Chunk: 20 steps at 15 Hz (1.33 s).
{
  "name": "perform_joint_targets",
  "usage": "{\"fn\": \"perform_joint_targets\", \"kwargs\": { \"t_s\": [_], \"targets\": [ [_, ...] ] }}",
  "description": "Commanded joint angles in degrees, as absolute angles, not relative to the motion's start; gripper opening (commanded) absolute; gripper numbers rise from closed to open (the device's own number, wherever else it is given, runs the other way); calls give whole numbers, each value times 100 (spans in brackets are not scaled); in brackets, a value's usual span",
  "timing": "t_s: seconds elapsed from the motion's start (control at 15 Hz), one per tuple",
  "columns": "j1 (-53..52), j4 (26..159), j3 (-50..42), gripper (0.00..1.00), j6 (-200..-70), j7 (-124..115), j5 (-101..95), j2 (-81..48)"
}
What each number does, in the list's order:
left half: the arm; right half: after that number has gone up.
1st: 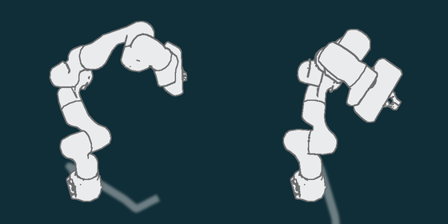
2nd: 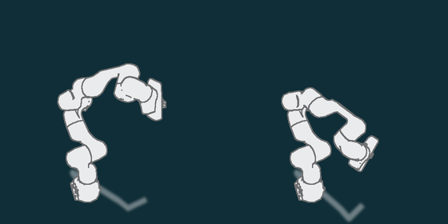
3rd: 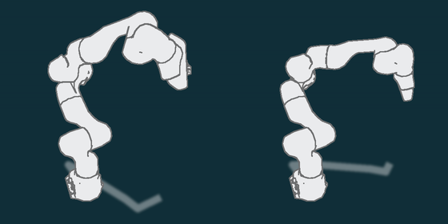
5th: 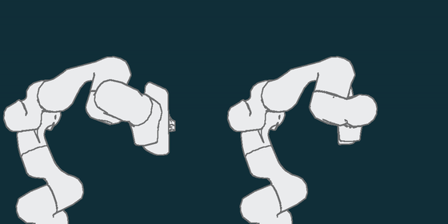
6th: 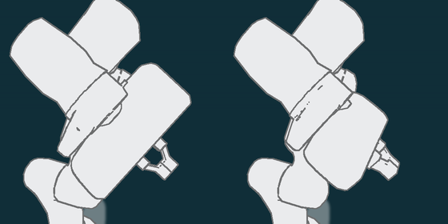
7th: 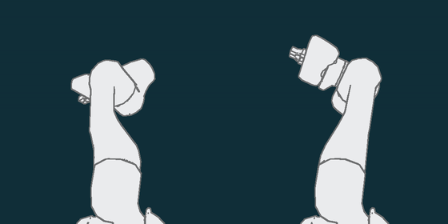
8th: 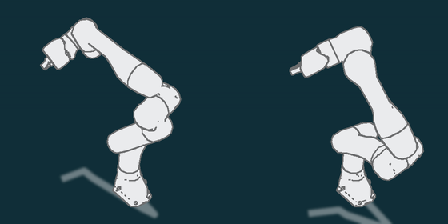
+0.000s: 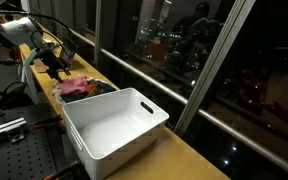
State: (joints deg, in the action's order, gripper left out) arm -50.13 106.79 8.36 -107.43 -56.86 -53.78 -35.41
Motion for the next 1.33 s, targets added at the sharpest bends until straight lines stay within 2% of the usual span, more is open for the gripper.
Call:
{"fn": "perform_joint_targets", "kwargs": {
  "t_s": [0.0,0.53,1.27],
  "targets": [
    [-4790,11004,845,100,-10699,-5743,-5756,-3164],
    [-3945,10958,915,100,-11241,-5787,-6341,-3072],
    [-2926,10361,930,100,-13478,-6324,-6720,-4374]
  ]
}}
